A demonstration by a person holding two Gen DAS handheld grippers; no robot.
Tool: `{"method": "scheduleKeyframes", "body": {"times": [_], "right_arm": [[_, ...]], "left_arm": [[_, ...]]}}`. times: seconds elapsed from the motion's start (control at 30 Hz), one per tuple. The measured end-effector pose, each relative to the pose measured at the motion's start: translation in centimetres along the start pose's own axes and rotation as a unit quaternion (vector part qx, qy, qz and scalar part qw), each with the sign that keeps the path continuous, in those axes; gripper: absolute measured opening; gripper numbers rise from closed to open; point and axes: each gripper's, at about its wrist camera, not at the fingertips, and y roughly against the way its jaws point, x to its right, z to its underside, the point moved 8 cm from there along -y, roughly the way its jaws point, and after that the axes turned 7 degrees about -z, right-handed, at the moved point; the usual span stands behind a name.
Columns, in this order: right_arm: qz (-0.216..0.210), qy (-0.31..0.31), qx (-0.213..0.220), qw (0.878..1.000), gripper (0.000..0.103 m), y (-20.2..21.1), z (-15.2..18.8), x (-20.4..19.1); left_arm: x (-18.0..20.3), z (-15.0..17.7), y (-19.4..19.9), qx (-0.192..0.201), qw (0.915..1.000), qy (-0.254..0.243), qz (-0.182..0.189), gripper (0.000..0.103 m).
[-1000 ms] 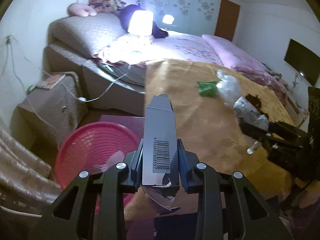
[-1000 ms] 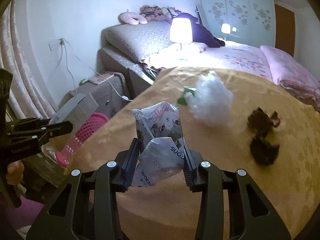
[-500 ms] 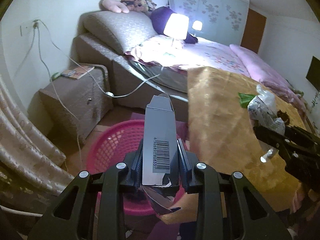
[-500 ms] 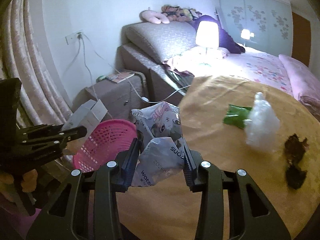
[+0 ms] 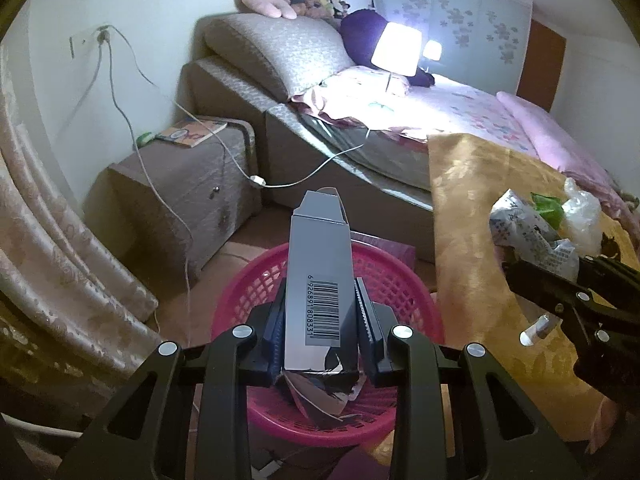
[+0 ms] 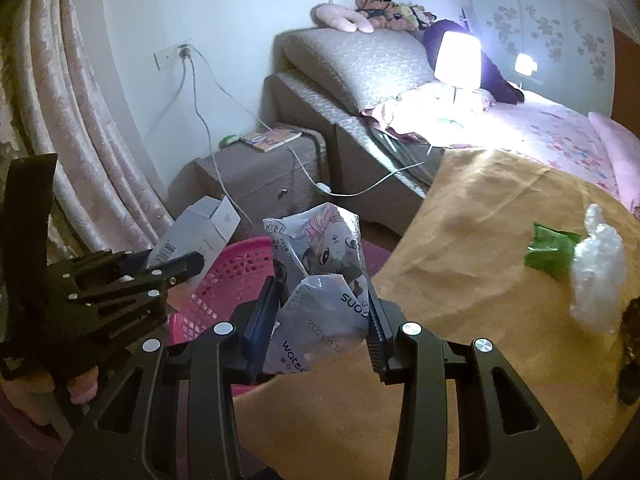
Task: Collect trash
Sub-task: 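Carry box in left tool and printed bag in right tool over wastebasket, then open left tool dropping box while right tool drops printed bag into basket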
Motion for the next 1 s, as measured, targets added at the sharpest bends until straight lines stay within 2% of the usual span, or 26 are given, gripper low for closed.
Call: {"method": "scheduleKeyframes", "body": {"times": [0.63, 0.8, 0.83, 0.9, 1.0], "right_arm": [[-0.028, 0.018, -0.039, 0.999, 0.041, -4.9, -0.7, -2.8], [-0.034, 0.011, -0.043, 0.998, 0.051, -5.3, -0.6, -2.8], [-0.035, 0.009, -0.043, 0.998, 0.053, -5.4, -0.7, -2.8], [-0.035, 0.006, -0.041, 0.999, 0.057, -5.3, -0.6, -2.7], [-0.035, 0.004, -0.04, 0.999, 0.058, -5.2, -0.6, -2.6]], "left_arm": [[-1.8, 1.5, -3.0, -0.044, 0.9985, 0.011, -0.029, 0.029], [-2.2, 1.7, -3.3, -0.052, 0.998, 0.018, -0.03, 0.029], [-2.3, 1.7, -3.3, -0.052, 0.998, 0.019, -0.031, 0.03], [-2.4, 1.6, -3.3, -0.049, 0.998, 0.02, -0.035, 0.04], [-2.5, 1.5, -3.2, -0.046, 0.998, 0.021, -0.037, 0.043]]}}
